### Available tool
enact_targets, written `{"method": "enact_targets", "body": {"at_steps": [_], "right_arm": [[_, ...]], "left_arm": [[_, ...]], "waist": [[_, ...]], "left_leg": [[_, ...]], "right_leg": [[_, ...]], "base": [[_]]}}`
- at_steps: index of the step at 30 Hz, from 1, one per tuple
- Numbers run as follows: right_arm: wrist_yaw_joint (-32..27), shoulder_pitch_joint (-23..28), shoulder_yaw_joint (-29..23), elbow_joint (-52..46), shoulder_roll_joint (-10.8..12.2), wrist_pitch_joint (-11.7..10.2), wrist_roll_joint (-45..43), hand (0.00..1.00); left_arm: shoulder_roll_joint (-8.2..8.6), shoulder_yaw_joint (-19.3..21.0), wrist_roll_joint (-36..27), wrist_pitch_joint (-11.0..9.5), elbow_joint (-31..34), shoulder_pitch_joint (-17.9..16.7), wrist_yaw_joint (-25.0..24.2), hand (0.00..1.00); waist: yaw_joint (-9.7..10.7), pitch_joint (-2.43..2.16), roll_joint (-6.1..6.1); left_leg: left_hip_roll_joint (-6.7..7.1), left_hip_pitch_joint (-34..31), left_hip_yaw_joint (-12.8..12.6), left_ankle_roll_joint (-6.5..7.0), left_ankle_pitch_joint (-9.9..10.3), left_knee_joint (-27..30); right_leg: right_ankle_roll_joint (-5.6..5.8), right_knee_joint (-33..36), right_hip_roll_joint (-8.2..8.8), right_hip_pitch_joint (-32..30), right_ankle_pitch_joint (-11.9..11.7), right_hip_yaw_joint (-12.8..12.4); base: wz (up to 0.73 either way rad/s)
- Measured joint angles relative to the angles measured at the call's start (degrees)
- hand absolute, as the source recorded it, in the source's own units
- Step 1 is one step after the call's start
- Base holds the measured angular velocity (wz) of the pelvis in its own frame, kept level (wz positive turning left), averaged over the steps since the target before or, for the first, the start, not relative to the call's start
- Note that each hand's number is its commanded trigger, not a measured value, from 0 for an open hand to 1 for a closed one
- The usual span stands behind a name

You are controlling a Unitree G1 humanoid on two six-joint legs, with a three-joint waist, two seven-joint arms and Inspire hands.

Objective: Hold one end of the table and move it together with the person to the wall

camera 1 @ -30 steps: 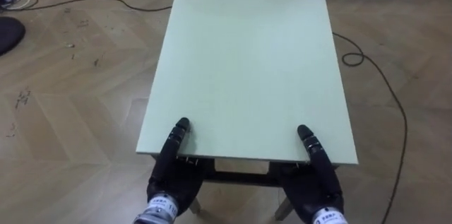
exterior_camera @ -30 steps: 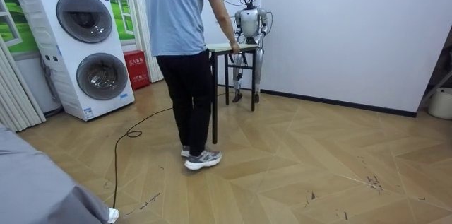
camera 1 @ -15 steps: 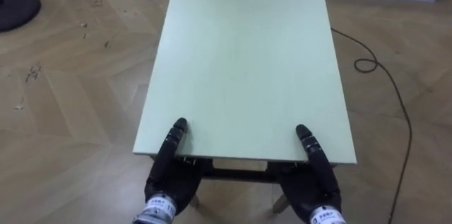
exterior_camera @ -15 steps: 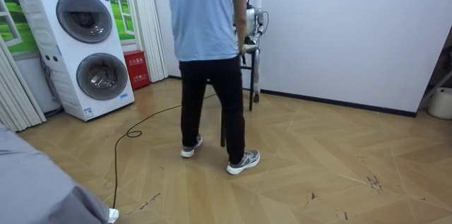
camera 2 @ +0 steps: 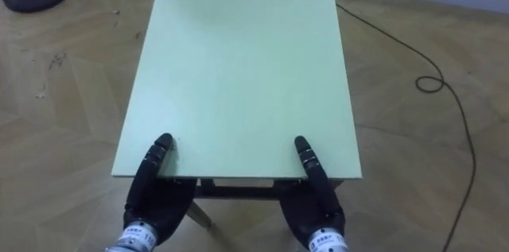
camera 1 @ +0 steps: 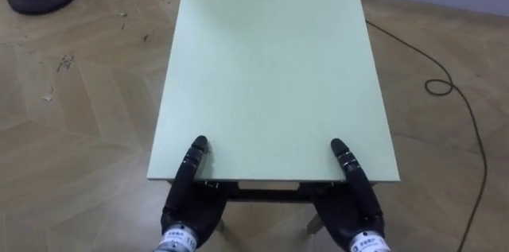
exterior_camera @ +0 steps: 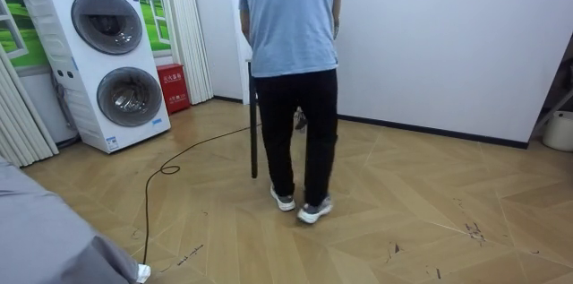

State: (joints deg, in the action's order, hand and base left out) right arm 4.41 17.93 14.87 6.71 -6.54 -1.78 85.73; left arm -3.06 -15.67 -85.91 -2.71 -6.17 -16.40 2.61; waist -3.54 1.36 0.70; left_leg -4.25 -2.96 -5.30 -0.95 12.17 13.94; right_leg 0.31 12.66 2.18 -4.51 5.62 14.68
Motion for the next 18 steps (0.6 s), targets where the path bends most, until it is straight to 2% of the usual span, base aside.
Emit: {"method": "enact_targets", "body": {"at_steps": [5,7,11,18], "right_arm": [[0.0,0.0,-0.4,-0.4,-0.3,0.0,-0.3,1.00],[0.0,0.0,-0.3,-0.4,-0.3,-0.1,-0.3,1.00],[0.0,-0.4,-0.3,-0.4,0.0,-0.1,-0.3,1.00],[0.0,-0.5,-0.3,-0.6,0.4,-0.8,-1.4,1.00]], "left_arm": [[0.42,-0.2,0.0,0.0,0.1,-0.1,0.0,1.00],[0.43,-0.3,-0.1,0.0,0.1,-0.1,0.2,1.00],[0.50,-0.3,0.0,-0.4,0.3,-0.1,0.2,1.00],[1.33,-0.4,-0.1,-0.6,0.4,-0.5,0.2,1.00]], "waist": [[0.4,0.03,0.73],[0.2,0.24,1.16],[-0.1,0.20,1.31],[1.2,0.37,1.13]], "left_leg": [[0.37,-0.7,0.9,0.18,-0.1,0.7],[0.69,-0.7,1.8,0.26,-0.2,0.7],[1.23,-0.9,2.4,0.59,-0.6,0.4],[3.95,-2.2,3.0,1.72,-1.2,0.7]], "right_leg": [[0.31,-0.1,0.75,0.7,0.2,2.6],[0.73,-0.2,1.03,1.4,0.5,3.2],[1.25,0.1,1.85,1.5,0.8,5.0],[3.20,5.9,6.07,1.3,4.3,8.1]], "base": [[0.30],[0.23],[0.23],[0.41]]}}
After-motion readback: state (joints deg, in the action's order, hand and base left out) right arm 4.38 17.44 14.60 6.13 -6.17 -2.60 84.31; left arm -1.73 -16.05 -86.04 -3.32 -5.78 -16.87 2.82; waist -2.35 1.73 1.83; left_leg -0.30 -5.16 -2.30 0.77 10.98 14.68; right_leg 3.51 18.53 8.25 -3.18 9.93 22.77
